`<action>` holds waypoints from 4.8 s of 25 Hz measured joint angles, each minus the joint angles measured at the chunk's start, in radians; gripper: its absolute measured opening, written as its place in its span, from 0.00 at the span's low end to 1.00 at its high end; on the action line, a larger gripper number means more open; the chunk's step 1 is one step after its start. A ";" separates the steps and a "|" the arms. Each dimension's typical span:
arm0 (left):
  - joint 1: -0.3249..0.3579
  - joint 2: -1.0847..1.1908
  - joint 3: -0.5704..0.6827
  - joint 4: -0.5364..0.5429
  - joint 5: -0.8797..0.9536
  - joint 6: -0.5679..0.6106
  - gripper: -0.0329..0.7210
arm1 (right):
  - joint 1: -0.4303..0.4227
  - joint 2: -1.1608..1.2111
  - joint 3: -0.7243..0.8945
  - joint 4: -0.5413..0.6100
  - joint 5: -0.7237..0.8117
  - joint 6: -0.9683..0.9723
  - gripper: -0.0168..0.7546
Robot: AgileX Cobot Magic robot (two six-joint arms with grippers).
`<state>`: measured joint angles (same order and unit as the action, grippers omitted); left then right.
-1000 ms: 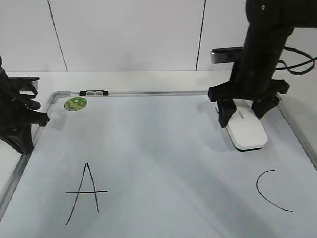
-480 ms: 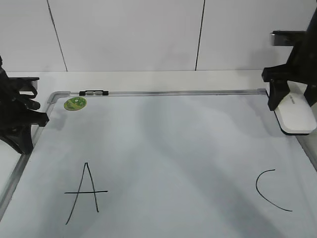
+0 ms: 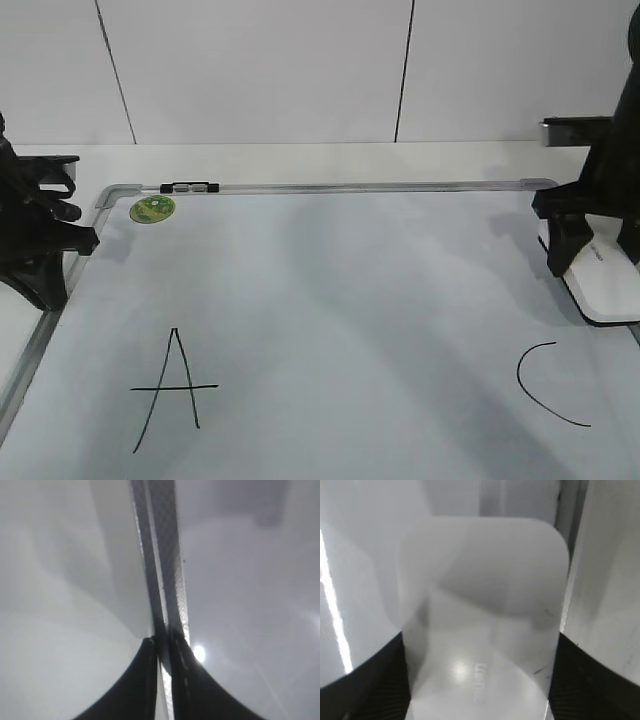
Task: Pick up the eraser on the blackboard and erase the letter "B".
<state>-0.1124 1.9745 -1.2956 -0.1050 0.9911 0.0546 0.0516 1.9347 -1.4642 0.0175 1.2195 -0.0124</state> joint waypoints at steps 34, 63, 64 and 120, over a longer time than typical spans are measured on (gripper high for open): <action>0.000 0.000 0.000 -0.002 0.002 0.000 0.08 | -0.038 0.088 0.000 0.009 -0.032 0.001 0.75; 0.000 0.000 0.000 -0.002 0.002 0.000 0.08 | -0.038 0.019 -0.211 0.040 0.000 0.012 0.82; 0.000 0.000 0.000 -0.002 0.002 0.000 0.08 | -0.038 -0.006 -0.211 0.050 0.000 0.012 0.81; 0.000 -1.424 0.509 0.050 0.220 0.029 0.48 | -0.038 -1.613 0.664 0.035 0.048 -0.012 0.79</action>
<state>-0.1124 0.5506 -0.7869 -0.0548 1.2115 0.0836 0.0137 0.3214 -0.8006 0.0528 1.2675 -0.0242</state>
